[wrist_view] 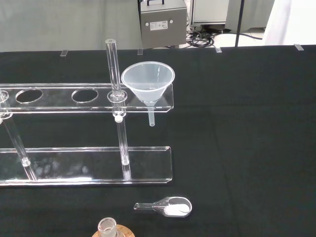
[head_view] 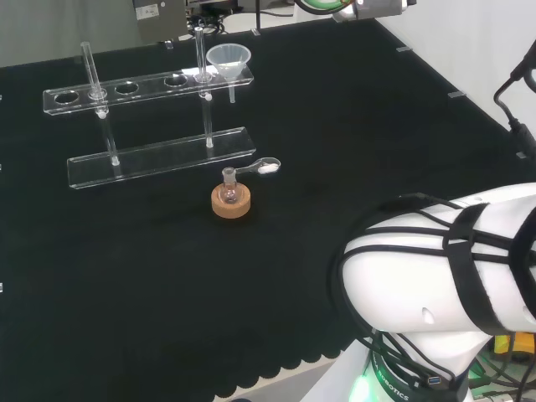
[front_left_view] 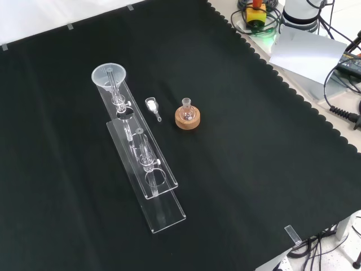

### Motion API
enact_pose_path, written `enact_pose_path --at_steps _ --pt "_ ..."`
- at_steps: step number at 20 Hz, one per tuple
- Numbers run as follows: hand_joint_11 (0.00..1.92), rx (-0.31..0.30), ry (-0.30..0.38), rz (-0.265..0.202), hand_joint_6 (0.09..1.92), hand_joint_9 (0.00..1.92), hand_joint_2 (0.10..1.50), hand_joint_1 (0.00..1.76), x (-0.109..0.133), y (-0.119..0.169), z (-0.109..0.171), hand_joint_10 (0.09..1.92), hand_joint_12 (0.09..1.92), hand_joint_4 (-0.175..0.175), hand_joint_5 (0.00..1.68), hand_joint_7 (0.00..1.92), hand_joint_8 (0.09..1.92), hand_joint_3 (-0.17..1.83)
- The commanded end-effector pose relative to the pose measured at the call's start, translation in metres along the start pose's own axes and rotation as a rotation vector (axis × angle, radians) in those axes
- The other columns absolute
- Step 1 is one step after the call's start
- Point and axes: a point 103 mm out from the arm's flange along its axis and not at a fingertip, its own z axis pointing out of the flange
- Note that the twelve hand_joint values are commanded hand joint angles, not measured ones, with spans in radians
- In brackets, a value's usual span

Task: Pick up the funnel from the transparent funnel stand.

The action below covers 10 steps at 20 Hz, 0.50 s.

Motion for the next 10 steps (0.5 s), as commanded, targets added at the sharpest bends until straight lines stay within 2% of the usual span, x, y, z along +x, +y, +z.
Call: enact_pose_path --at_steps 1,4,10 --pt "0.04 -0.008 0.003 0.002 0.09 0.16 1.09 0.07 -0.0042 -0.0002 0.0004 0.66 1.39 0.006 0.25 0.01 0.50 0.44" --pt "0.02 -0.007 -0.003 0.005 0.09 0.13 1.14 0.01 -0.0062 0.0005 0.0007 0.65 1.38 0.016 0.25 0.00 0.45 0.45" --pt "0.02 -0.001 -0.017 0.015 0.09 0.13 1.15 0.00 -0.0011 0.0091 0.0039 0.64 1.38 0.018 0.26 0.00 0.45 0.45"
